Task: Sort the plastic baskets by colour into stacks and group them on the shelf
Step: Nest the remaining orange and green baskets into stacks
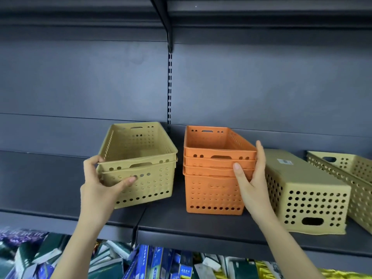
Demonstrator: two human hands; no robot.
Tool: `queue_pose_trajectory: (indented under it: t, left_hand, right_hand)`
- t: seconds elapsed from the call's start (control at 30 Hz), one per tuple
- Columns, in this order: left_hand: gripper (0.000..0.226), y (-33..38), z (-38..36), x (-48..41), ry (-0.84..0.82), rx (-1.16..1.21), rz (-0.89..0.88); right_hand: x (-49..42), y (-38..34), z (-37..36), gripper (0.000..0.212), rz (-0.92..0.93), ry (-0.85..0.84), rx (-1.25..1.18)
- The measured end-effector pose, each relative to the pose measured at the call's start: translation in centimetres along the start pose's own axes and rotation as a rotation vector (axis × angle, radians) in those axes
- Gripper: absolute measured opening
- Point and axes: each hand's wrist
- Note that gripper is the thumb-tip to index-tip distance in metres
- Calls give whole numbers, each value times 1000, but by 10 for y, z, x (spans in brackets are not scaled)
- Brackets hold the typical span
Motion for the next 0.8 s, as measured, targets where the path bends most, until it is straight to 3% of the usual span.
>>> queue_pose_trajectory:
  t: [0.13, 0.23, 0.33, 0.43, 0.6, 0.8]
  left_hand:
    - [71, 38, 12, -3, 92, 111, -155]
    - [73, 79, 17, -1, 71, 143, -265]
    - [72, 113, 5, 5, 26, 136, -358]
    - [73, 139, -22, 18, 0, 135, -417]
    - [72, 169, -75, 43, -35, 259, -452]
    - [72, 209, -158, 94, -74, 380, -486]
  right_hand:
    - [-2, -3, 6, 67, 10, 5, 46]
    - [-11, -11, 12, 52, -15, 13, 150]
    - [-26, -27, 20, 58, 55, 4, 298]
    - [-42, -53, 32, 52, 190, -93, 129]
    - [-59, -71, 55, 72, 261, -273, -184]
    - [-76, -53, 136, 77, 312, -180, -275]
Point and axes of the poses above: each hand's wrist, its own x-axis away from the middle knuckle, its own z-axis out of the back of the hand, y = z × x, and after that the axes turned 10 degrees about z, right-handed
